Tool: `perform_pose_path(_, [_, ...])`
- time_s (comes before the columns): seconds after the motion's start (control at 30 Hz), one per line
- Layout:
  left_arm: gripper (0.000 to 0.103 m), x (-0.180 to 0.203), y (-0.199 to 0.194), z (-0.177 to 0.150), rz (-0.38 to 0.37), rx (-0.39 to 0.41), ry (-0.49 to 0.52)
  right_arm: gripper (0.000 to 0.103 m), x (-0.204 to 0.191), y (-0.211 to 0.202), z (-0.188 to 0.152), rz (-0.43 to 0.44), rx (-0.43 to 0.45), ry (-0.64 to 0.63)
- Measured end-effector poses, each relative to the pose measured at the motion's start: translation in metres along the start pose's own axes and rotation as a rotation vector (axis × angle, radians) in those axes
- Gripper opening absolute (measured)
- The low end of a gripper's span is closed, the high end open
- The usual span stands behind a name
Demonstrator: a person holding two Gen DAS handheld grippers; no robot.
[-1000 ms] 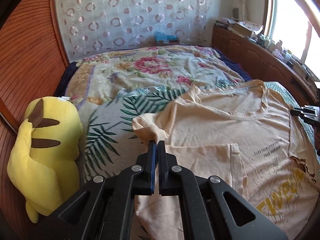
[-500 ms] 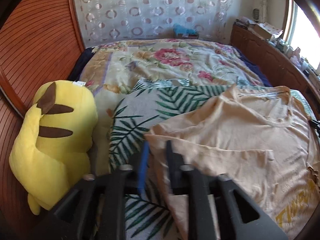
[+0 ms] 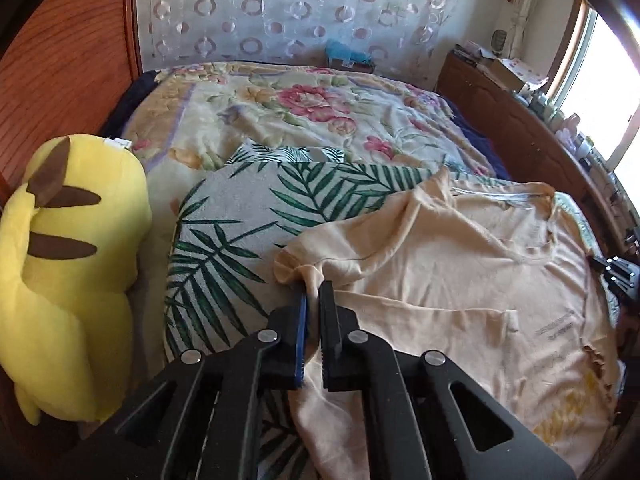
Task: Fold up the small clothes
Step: 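Lift the hem with both grippers and fold it toward the collar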
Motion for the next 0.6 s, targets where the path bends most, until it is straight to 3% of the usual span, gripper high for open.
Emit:
perform_pose_path(0.13, [0.006, 0.023, -0.038, 0.004, 0.007, 0.068, 0.066, 0.005, -0.002, -0.011, 0.005, 0.069, 0.036, 0.052])
perform_pose_path(0.33, [0.006, 0.058, -0.123, 0.001, -0.012, 0.223, 0.136, 0.005, -0.008, -0.072, 0.022, 0.121, 0.173, 0.072])
perform_pose_path(0.6, [0.006, 0.072, -0.211, -0.036, -0.017, 0.349, 0.157, 0.005, -0.013, -0.172, -0.007, 0.159, 0.304, 0.044])
Point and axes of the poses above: each gripper's, at about its wrist camera, not at the fingertips, and y roughly the way its jaws point, x to its right, z to its top, the point moved 7 cm from there along y, roughly the way its jaws point, and after that the axes turned 8 degrees about y, right-handed, at the moved point
